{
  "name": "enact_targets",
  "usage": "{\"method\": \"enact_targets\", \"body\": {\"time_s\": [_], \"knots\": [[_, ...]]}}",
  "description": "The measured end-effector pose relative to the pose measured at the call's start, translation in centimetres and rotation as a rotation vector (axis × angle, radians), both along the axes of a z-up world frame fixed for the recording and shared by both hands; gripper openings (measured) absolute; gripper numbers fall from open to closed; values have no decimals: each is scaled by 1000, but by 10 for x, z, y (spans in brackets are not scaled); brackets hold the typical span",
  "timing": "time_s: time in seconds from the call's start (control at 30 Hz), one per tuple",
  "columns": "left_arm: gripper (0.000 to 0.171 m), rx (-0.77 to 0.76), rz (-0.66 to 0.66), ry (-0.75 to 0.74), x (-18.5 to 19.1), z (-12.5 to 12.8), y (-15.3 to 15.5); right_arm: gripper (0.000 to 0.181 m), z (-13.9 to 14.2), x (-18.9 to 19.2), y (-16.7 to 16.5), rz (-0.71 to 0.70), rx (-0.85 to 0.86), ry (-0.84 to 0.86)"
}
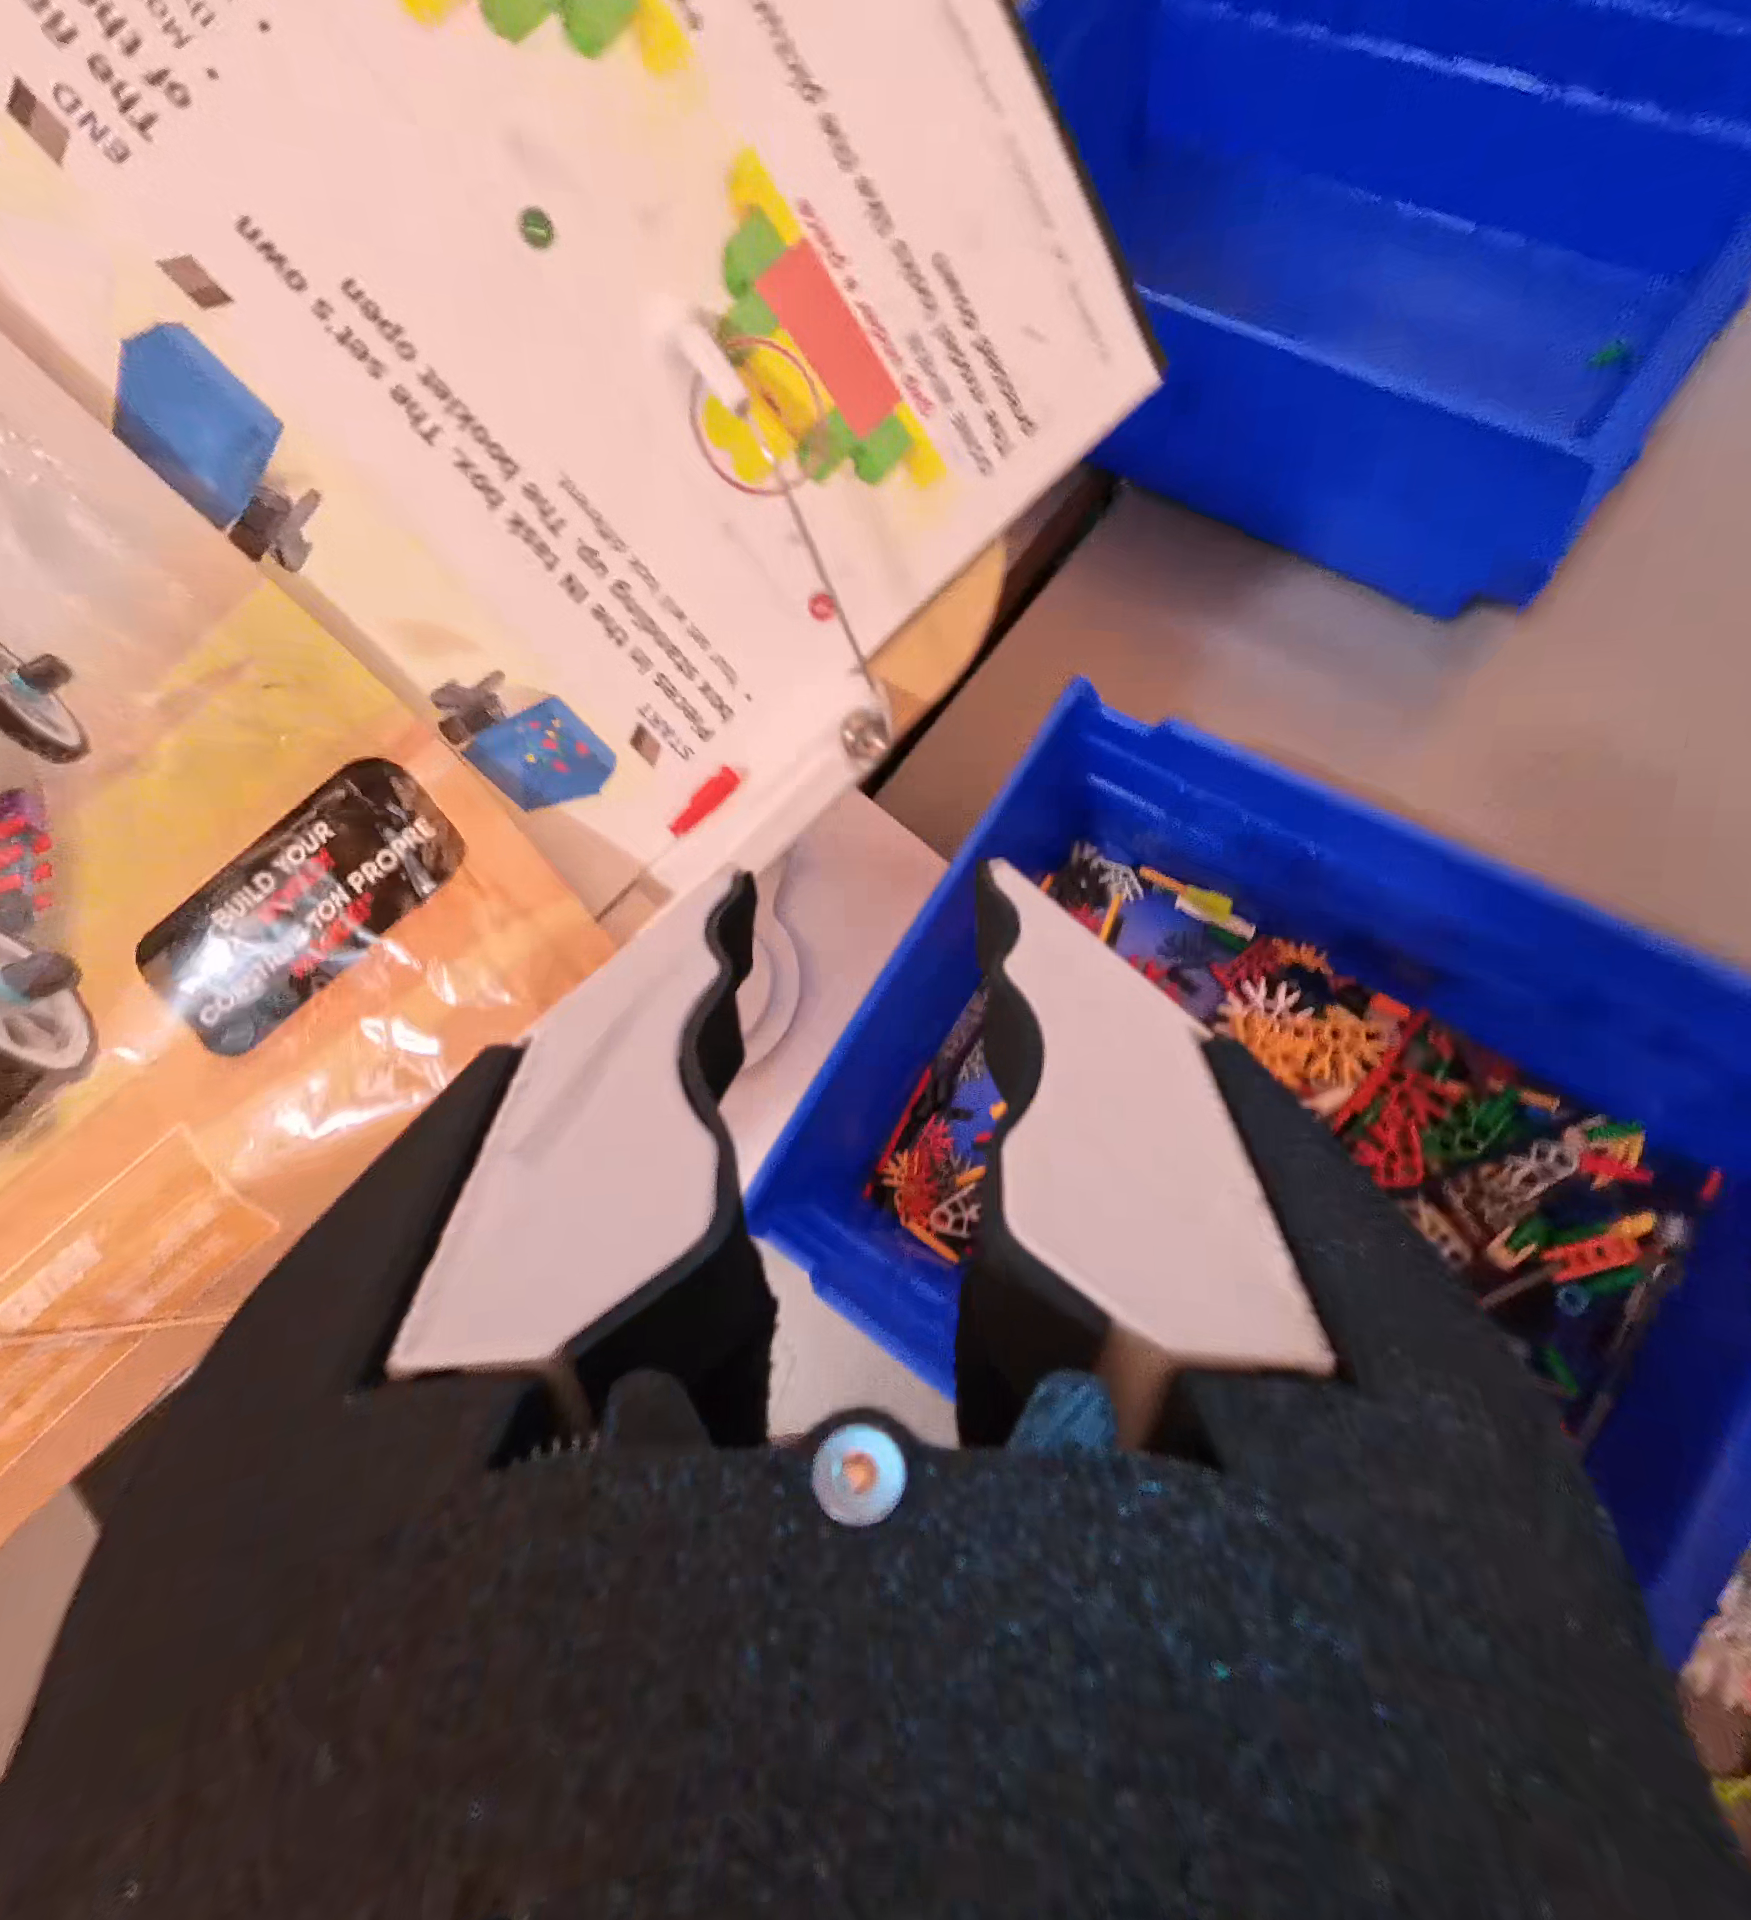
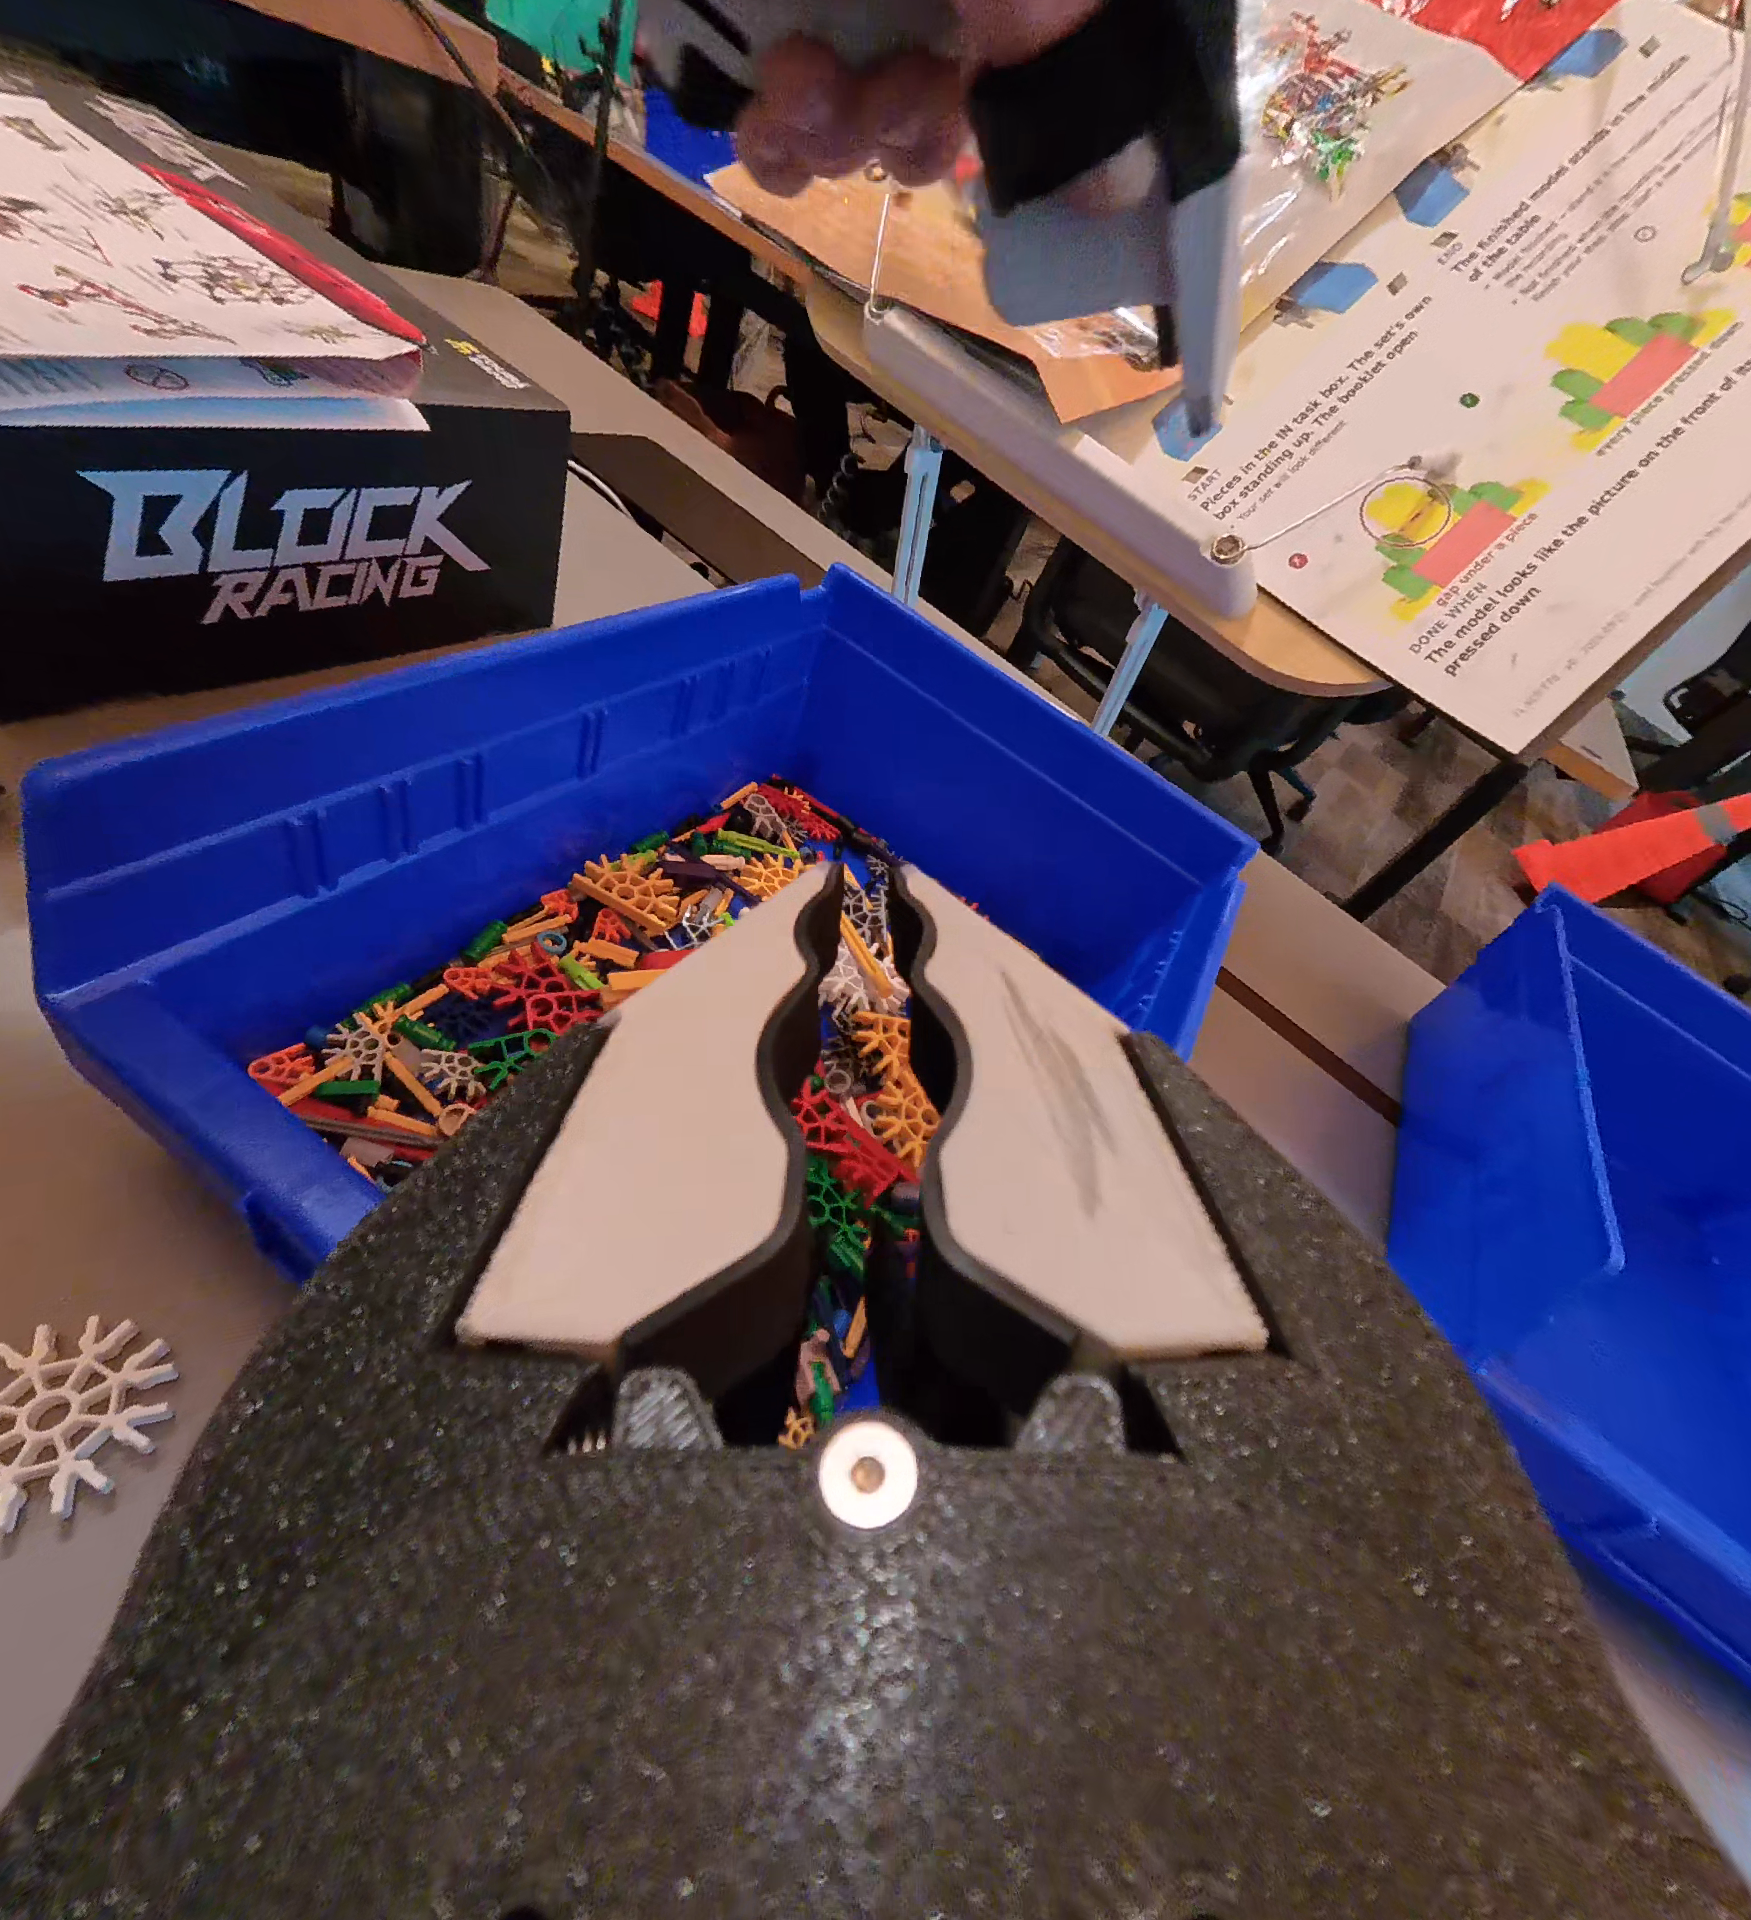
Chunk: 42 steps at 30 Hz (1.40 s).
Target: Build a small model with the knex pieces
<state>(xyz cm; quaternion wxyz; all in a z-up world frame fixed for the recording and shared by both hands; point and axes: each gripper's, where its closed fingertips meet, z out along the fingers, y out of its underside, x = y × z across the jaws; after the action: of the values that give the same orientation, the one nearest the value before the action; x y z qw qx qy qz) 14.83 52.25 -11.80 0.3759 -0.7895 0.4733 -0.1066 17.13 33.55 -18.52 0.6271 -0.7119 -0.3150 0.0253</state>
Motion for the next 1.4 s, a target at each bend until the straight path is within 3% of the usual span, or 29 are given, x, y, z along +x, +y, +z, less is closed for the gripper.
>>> {"method": "enact_targets", "body": {"time_s": [0.2,0.37,0.83,0.97,1.23,1.4], "knots": [[42,-107,156,71,-1,-10,47,7,2,-2,-3,23,5,16],[39,-227,239,96,-5,-25,64,8,5,-8,-8,46,13,21],[47,-297,420,191,-6,-28,59,8,22,-6,-18,65,58,56],[44,-314,500,200,-7,-30,60,7,27,-8,-22,74,71,68],[40,-416,629,48,-3,-36,59,7,30,-10,-25,92,76,84],[22,-374,647,62,-9,-37,61,7,30,-12,-26,97,77,81]]}}
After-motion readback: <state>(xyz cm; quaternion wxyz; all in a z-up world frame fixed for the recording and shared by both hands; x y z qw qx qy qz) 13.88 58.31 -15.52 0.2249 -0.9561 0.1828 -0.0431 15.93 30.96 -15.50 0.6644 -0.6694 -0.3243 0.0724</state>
